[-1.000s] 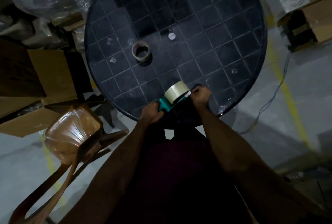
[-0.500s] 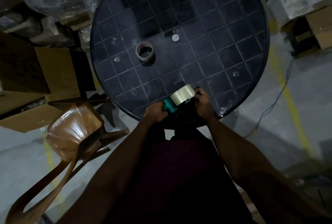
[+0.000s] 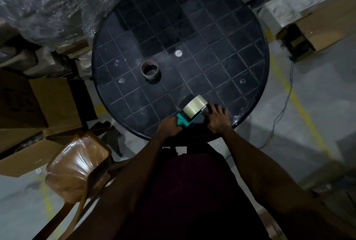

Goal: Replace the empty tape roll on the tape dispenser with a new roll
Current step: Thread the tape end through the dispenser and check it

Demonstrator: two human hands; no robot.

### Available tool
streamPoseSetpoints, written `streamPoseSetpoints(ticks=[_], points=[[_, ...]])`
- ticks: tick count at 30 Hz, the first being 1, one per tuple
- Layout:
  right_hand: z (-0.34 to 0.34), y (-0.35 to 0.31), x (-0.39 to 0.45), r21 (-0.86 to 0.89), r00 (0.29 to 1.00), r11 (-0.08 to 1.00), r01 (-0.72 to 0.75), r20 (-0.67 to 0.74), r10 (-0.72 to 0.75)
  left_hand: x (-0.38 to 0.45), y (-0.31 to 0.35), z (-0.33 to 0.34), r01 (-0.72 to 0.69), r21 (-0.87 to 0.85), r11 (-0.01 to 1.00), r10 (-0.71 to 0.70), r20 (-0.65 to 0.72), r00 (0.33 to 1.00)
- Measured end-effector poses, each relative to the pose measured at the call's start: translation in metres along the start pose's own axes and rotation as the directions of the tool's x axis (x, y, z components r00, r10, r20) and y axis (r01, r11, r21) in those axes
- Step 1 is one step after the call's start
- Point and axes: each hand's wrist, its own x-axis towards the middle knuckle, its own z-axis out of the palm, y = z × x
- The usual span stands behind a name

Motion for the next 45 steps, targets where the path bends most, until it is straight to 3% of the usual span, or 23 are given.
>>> streamPoseSetpoints(ticks=[5,12,20,23,28,36,41,45], points=[[-0.016,-0.020,-0.002,0.173,0.969,0.954,-0.243,0.096,0.229,0.001,-0.008,0.007,-0.077,-0.076,0.994,0.074,-0.038,0.997],[-0.030,-0.045,-0.002,0.149,0.892,0.897,-0.416,0.261,0.370,-0.006,-0.041,0.016,-0.111,-0.073,0.991,0.108,-0.033,0.994],[-0.038,-0.060,-0.009,0.197,0.876,0.876,-0.441,0.307,0.372,-0.064,-0.046,-0.022,-0.084,-0.079,0.993,0.086,0.027,0.996],[-0.031,-0.058,-0.015,0.306,0.894,0.854,-0.421,0.299,0.333,-0.069,-0.043,-0.027,-0.127,-0.061,0.990,0.127,0.007,0.992],[0.014,-0.059,-0.049,0.504,0.868,0.718,-0.480,0.153,0.472,-0.075,-0.031,-0.033,-0.219,0.047,0.975,0.222,-0.082,0.972],[0.103,-0.061,-0.074,0.551,0.841,0.654,-0.519,0.190,0.507,-0.074,-0.001,-0.043,-0.263,0.270,0.926,0.301,-0.107,0.948],[0.056,-0.088,-0.100,0.489,0.871,0.730,-0.478,0.155,0.467,-0.076,0.001,-0.050,-0.237,0.359,0.903,0.243,0.029,0.969],[0.044,-0.092,-0.104,0.478,0.868,0.741,-0.471,0.100,0.487,-0.071,-0.009,-0.079,-0.270,0.299,0.915,0.238,0.141,0.961]])
